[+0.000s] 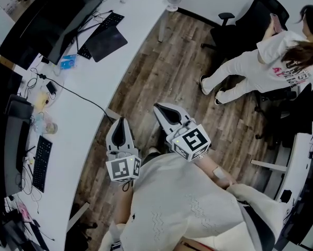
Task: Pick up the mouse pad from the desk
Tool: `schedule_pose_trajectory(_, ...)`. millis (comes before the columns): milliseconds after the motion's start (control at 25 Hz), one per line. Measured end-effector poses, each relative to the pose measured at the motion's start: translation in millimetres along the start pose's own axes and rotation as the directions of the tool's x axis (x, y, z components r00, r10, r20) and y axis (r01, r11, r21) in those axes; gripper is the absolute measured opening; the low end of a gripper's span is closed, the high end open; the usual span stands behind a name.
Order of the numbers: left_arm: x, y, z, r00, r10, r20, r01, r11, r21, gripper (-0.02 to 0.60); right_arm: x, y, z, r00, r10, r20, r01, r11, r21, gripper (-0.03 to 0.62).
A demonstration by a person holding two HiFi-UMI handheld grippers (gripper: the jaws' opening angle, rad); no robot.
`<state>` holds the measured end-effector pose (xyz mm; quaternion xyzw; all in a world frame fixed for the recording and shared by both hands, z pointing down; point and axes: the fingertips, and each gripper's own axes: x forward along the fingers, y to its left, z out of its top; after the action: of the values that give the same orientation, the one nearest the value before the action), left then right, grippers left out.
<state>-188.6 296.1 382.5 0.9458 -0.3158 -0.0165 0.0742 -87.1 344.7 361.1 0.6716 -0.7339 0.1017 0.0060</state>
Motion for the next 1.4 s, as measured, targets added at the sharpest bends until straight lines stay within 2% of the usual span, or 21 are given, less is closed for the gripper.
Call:
schedule_pose_trajectory(320, 46, 5, -8, 0.999, 0.031, -0.018, -0.031, 0.999, 0.009, 0.020, 40, -39, 5, 0.999, 0.034, -0.001, -0.034, 0.999, 0.004, 0.002)
schedule_pose_trajectory(680, 153, 0, 5, 0.998, 0.056, -0.007, -0.056, 0.998, 0.006, 0.020, 94, -125, 35, 0.997, 0.076, -0.015, -0.076, 0.997, -0.001, 0.002)
schedule_pose_trajectory(1000, 247, -24, 12, 0.999, 0.043, -0.001, -0.043, 0.999, 0.009, 0.020, 126, -210, 62, 0.997, 0.080, -0.018, -0.080, 0.997, -0.005, 0.002)
schedule_pose_trajectory(1400, 316, -41, 7, 0.996, 0.094, 0.000, -0.094, 0.995, 0.014, 0.020, 147, -285, 71, 0.993, 0.111, -0.025, -0.111, 0.994, -0.005, 0.002)
